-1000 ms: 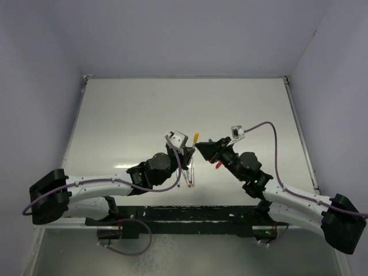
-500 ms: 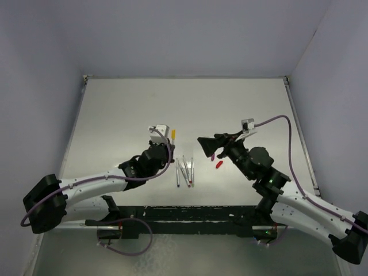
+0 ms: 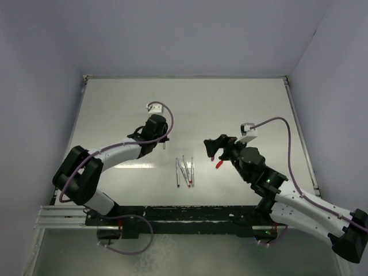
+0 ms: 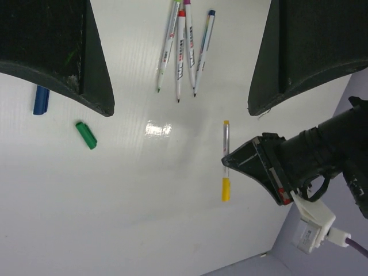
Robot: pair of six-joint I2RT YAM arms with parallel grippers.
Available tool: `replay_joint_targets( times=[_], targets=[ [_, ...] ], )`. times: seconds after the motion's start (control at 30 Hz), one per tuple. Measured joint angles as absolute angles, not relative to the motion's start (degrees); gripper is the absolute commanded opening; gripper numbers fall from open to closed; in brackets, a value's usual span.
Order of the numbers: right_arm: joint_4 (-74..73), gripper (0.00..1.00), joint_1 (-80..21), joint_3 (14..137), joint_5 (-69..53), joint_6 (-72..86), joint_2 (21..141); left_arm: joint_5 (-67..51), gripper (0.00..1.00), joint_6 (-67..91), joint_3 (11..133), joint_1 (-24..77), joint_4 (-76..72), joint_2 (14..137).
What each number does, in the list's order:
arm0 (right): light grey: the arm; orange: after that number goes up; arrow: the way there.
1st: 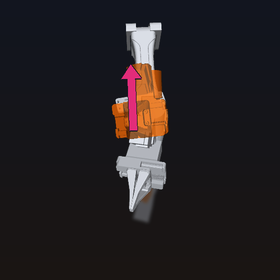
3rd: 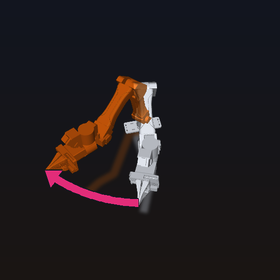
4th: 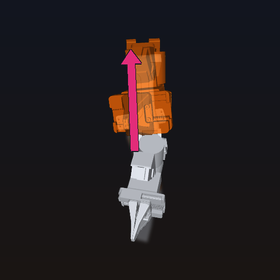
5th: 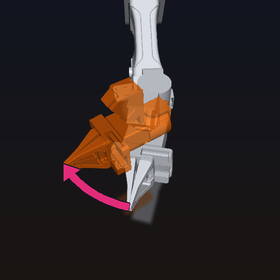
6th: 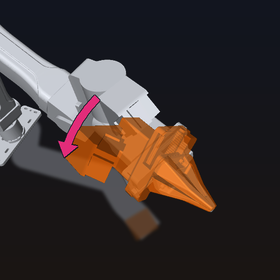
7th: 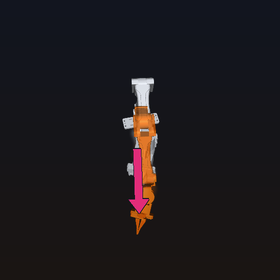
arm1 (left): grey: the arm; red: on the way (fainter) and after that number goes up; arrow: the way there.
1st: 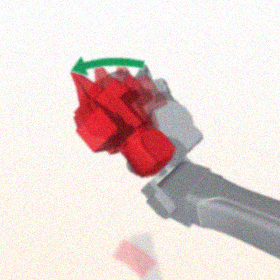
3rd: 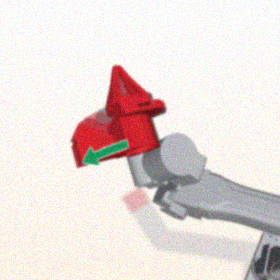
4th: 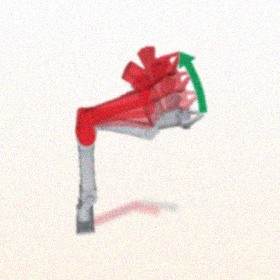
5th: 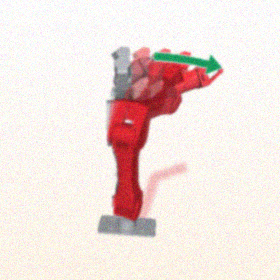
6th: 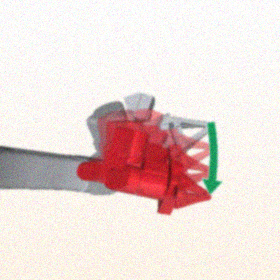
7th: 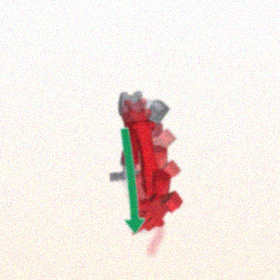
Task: Insert the pens into the pen caps
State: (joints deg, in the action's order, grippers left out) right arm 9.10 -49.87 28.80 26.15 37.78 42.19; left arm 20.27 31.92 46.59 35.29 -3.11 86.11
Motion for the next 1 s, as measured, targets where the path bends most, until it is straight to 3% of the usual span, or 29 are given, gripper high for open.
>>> replay_joint_targets(
  times=[0.33,0.53,0.67,1.0],
  targets=[
    [9.08,1.00,-49.82,26.92,28.62,37.89,39.79,13.80,0.10,32.21,49.41,33.23,-2.48,95.66],
    [8.91,1.00,-49.82,26.89,27.59,37.36,41.12,13.17,0.20,32.47,50.87,33.01,-2.72,98.56],
    [9.32,1.00,-49.82,26.39,25.93,37.30,41.82,13.26,0.37,32.60,53.47,33.01,-2.81,101.60],
    [9.76,1.00,-49.82,24.71,25.02,37.39,41.67,13.54,0.46,33.04,55.42,33.01,-2.57,103.39]
  ],
)
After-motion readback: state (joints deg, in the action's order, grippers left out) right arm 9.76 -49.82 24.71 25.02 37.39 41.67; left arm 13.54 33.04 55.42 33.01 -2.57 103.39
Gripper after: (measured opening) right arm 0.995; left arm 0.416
